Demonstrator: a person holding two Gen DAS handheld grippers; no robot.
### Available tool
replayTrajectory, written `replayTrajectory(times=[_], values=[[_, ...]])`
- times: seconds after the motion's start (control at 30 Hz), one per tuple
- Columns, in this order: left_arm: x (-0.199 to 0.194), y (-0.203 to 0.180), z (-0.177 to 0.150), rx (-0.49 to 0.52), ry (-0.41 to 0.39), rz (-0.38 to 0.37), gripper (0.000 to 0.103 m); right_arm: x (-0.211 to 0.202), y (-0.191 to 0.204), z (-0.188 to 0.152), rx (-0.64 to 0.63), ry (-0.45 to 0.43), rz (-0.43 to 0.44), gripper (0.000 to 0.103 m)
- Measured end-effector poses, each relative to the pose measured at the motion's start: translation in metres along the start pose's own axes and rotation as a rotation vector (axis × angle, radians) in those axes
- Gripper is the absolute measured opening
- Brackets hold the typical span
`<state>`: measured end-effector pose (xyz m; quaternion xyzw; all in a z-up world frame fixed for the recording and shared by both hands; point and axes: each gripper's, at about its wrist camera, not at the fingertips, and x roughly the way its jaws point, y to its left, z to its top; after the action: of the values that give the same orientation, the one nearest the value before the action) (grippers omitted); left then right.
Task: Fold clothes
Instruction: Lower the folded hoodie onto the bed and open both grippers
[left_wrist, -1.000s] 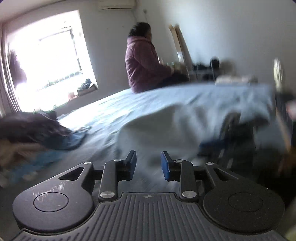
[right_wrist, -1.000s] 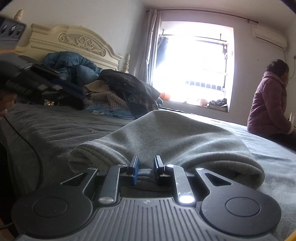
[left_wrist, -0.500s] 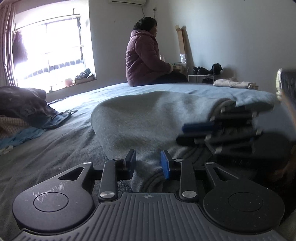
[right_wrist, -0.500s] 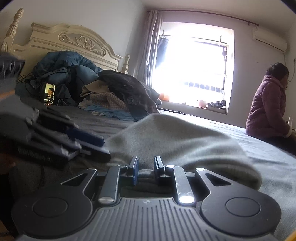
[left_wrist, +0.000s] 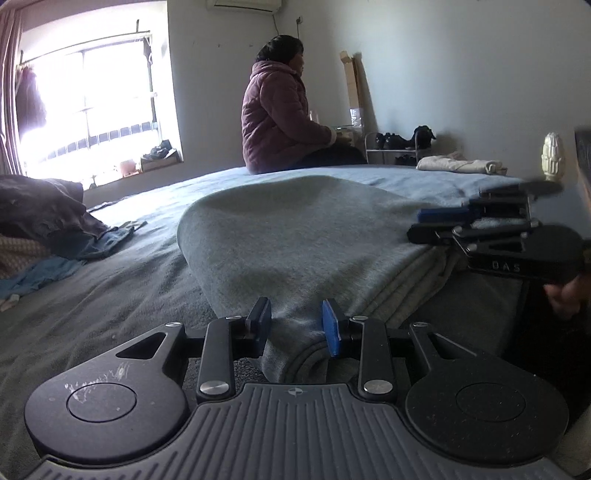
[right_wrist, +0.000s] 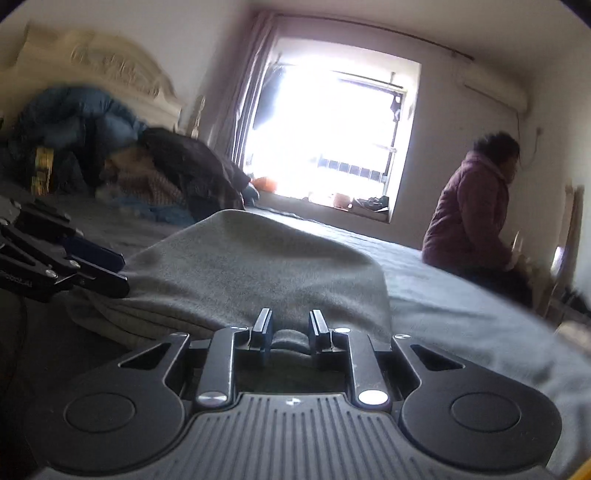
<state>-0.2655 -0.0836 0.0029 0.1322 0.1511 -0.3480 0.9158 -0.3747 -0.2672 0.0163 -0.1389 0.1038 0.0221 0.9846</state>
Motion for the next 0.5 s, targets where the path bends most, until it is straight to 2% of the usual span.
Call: replayTrajectory(times=[0.17, 0.2, 0.27, 0.3, 0.37, 0.5], values=[[-0.001, 0.004, -0.001, -0.027, -0.002, -0.003, 0.031, -0.006, -0.006, 0.027, 0.034, -0.048, -0.014, 0.022], [-0.001, 0.004, -0.001, -0.027, -0.002, -0.003, 0.031, -0.006, -0.01, 0.028, 0.051, -0.043, -0.028, 0.022], [-0.001, 0.005, -0.002, -0.031, -0.005, -0.013, 0.031, 0.004, -0.02, 0.012, 0.104, 0.053, -0.052, 0.022], [-0.001, 0.004, -0.002, -0.03, -0.008, -0.018, 0.031, 0.006, -0.026, 0.0, 0.147, 0.075, -0.052, 0.022], [-0.001, 0.002, -0.002, -0.015, -0.011, -0.013, 0.031, 0.0, -0.039, -0.006, 0.232, 0.065, -0.043, 0.022], [0.0, 0.006, -0.003, -0.029, -0.013, -0.019, 0.031, -0.003, -0.048, 0.022, 0.225, 0.039, -0.055, 0.022]])
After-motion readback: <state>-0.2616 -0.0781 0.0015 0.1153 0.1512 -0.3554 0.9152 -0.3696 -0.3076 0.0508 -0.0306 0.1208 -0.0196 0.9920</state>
